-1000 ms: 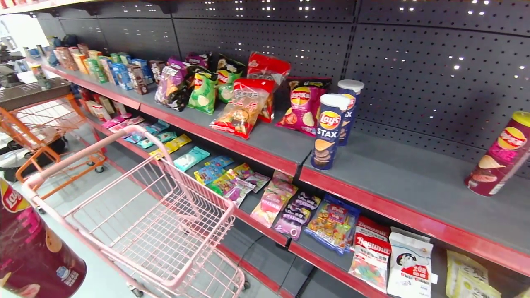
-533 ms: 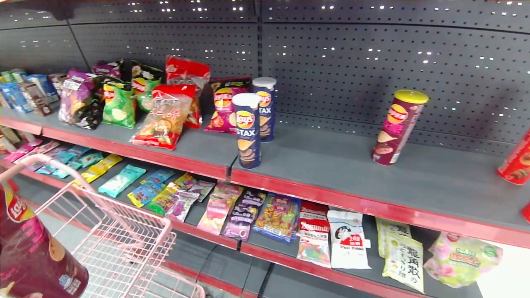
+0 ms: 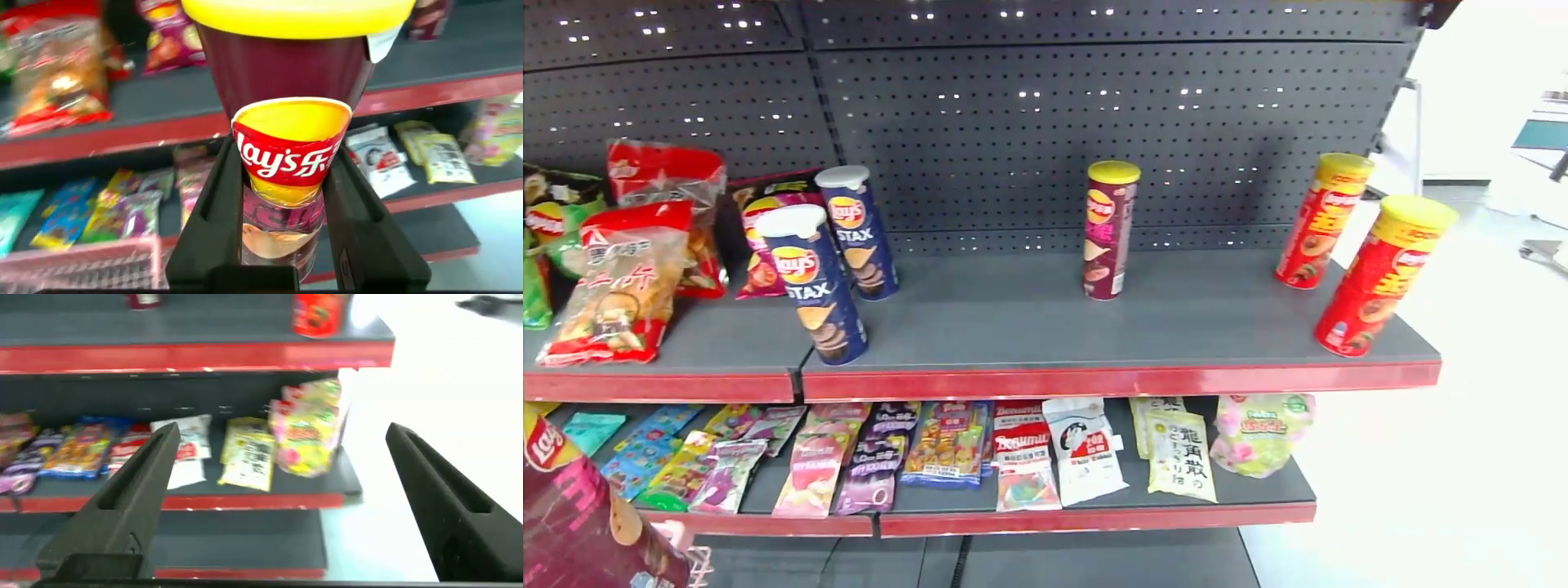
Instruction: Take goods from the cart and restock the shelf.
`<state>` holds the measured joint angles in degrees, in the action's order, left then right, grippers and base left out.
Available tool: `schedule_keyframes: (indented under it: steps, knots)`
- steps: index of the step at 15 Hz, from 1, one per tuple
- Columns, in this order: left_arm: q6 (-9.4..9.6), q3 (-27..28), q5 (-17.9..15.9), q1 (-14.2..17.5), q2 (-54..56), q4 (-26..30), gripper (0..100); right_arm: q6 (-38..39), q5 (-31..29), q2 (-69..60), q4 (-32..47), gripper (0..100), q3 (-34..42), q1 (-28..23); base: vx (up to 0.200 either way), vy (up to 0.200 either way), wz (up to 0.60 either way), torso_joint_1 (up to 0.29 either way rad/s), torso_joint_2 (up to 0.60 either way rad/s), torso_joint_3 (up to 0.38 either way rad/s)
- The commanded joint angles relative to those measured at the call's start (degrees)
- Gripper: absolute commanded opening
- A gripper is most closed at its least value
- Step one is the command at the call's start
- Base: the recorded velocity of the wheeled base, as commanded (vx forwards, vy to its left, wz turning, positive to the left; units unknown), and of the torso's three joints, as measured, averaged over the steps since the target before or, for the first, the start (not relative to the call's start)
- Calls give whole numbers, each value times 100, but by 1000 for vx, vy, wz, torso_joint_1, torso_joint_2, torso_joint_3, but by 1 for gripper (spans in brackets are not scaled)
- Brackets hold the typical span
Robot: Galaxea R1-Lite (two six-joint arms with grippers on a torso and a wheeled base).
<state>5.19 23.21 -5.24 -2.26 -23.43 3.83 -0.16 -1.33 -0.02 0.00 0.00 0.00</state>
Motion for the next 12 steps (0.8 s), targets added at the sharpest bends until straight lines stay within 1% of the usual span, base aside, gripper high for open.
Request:
schedule_keyframes:
  steps: [1, 4, 5, 8, 12]
  knots:
    - [87, 8, 6, -3, 93, 118, 0, -2, 1, 2, 0, 100, 0, 0, 0, 0, 0, 0, 0, 0]
    - [210, 61, 41, -3, 269, 391, 0, -2, 1, 2, 0, 100, 0, 0, 0, 0, 0, 0, 0, 0]
    - [298, 43, 41, -3, 365, 443, 0, -2, 1, 2, 0, 100, 0, 0, 0, 0, 0, 0, 0, 0]
    - [333, 43, 50, -3, 585, 637, 0, -2, 1, 2, 0, 100, 0, 0, 0, 0, 0, 0, 0, 0]
    - [342, 34, 164, -3, 726, 742, 0, -2, 1, 2, 0, 100, 0, 0, 200, 0, 0, 4, 5, 2]
